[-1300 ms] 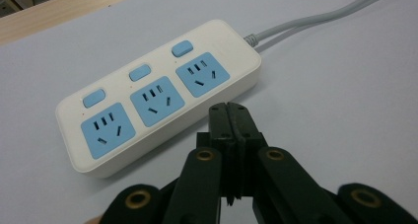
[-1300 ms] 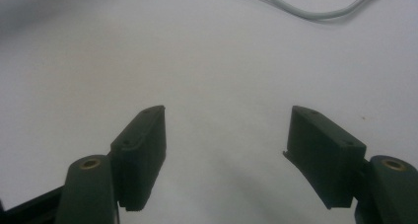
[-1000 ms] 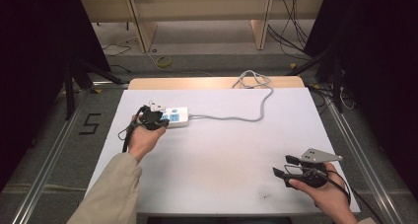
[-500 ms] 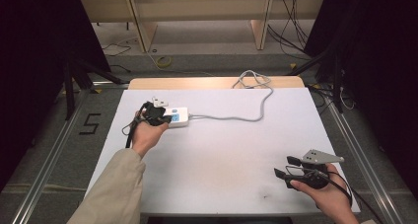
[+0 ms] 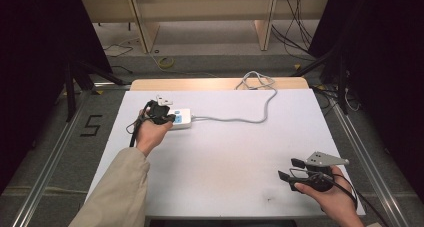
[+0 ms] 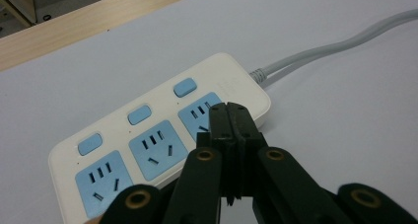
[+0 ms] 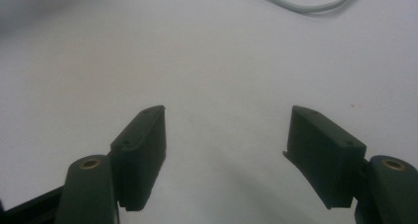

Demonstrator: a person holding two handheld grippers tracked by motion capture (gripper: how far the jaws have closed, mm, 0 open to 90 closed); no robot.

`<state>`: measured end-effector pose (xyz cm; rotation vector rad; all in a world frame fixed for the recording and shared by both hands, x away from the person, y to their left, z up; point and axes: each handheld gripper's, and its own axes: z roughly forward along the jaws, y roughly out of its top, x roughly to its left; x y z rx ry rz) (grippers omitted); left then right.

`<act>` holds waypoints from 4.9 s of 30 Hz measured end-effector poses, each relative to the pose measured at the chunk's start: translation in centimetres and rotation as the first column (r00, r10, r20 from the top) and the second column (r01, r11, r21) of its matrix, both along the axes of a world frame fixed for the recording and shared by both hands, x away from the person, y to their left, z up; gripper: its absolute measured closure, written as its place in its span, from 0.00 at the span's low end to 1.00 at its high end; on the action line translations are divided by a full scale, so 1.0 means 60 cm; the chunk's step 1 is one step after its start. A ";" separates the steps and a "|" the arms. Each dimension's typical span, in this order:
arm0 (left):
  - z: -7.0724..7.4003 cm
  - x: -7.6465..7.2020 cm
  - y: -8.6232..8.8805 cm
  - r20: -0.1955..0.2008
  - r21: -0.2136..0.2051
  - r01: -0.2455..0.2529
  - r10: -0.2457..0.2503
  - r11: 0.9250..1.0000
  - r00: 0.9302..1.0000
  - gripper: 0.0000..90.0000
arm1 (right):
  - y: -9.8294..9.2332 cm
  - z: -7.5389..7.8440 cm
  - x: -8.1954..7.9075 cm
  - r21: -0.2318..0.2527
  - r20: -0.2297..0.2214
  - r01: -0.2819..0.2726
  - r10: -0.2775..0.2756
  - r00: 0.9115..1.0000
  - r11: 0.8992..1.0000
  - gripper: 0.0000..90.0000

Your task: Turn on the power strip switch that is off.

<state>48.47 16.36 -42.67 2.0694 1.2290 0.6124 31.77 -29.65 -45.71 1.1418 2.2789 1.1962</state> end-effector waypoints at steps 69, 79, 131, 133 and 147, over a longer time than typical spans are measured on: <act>-0.008 0.092 -0.012 -0.055 0.040 -0.043 0.045 0.998 0.997 1.00 | 0.000 -0.004 0.002 -0.038 -0.007 -0.011 0.011 1.000 0.999 0.35; -0.011 0.104 -0.010 -0.071 0.053 -0.053 0.057 0.997 0.996 1.00 | 0.001 -0.004 0.002 -0.039 -0.007 -0.014 0.014 1.000 0.999 0.35; -0.018 0.142 -0.026 -0.141 0.086 -0.041 0.053 0.995 0.989 1.00 | 0.000 -0.006 0.003 -0.041 -0.018 -0.023 0.022 1.000 0.999 0.35; -0.019 0.143 -0.026 -0.144 0.091 -0.040 0.053 0.995 0.988 1.00 | 0.000 -0.006 0.003 -0.041 -0.018 -0.023 0.022 1.000 0.999 0.35; -0.028 0.144 -0.028 -0.167 0.114 -0.032 0.051 0.993 0.985 1.00 | 0.001 -0.006 0.003 -0.045 -0.021 -0.028 0.027 0.999 0.999 0.35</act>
